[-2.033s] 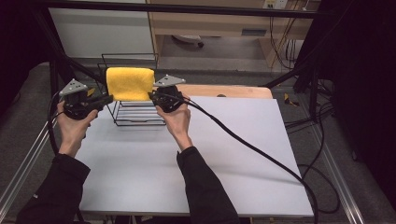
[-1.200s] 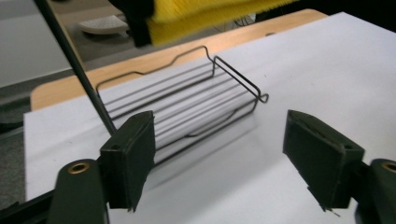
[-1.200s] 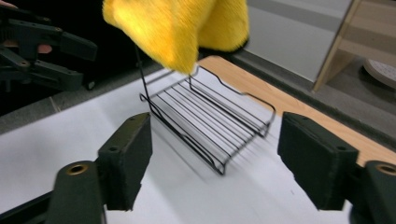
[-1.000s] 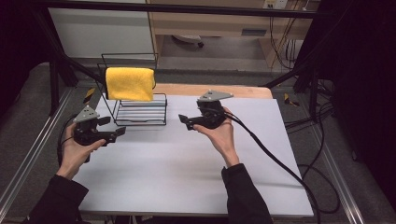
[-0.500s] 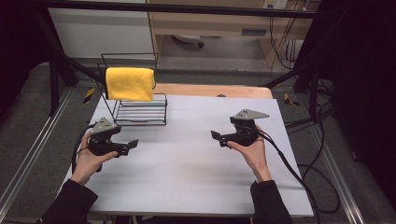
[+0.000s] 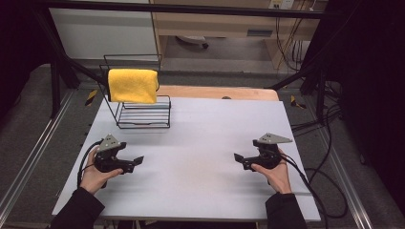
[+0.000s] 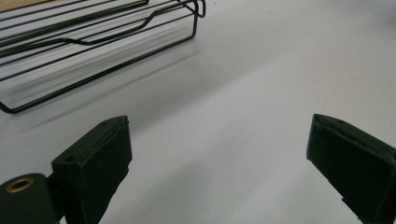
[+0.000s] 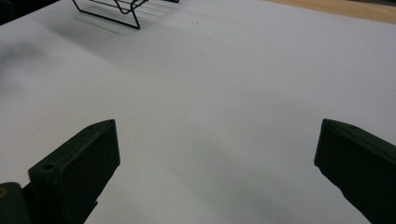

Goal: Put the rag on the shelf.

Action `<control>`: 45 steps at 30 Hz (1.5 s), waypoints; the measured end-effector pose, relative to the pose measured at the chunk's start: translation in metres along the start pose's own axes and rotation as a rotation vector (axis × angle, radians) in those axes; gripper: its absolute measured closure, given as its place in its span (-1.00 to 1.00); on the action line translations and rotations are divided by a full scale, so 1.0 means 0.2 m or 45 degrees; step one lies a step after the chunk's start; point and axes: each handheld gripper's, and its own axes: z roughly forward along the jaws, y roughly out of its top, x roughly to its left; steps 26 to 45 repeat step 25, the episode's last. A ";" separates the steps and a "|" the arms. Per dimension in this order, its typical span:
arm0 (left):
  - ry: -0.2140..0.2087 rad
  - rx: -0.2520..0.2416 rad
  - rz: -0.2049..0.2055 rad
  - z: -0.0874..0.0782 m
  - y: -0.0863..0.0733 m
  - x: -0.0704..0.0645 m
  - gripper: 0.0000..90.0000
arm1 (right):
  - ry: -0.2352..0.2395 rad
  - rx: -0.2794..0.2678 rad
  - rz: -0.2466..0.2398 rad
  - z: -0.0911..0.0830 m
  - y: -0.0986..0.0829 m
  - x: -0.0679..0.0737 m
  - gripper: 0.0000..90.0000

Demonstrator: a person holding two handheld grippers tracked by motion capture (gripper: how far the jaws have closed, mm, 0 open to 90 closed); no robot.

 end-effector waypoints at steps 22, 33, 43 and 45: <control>-0.013 0.005 0.018 -0.01 -0.11 0.00 -0.86 | 0.001 0.026 0.055 -0.12 -0.24 -0.08 -0.99; -0.014 0.012 0.019 0.00 -0.11 0.00 -0.86 | -0.001 0.027 0.053 -0.13 -0.24 -0.08 -0.99; -0.014 0.012 0.019 0.00 -0.11 0.00 -0.86 | -0.001 0.027 0.053 -0.13 -0.24 -0.08 -0.99; -0.014 0.012 0.019 0.00 -0.11 0.00 -0.86 | -0.001 0.027 0.053 -0.13 -0.24 -0.08 -0.99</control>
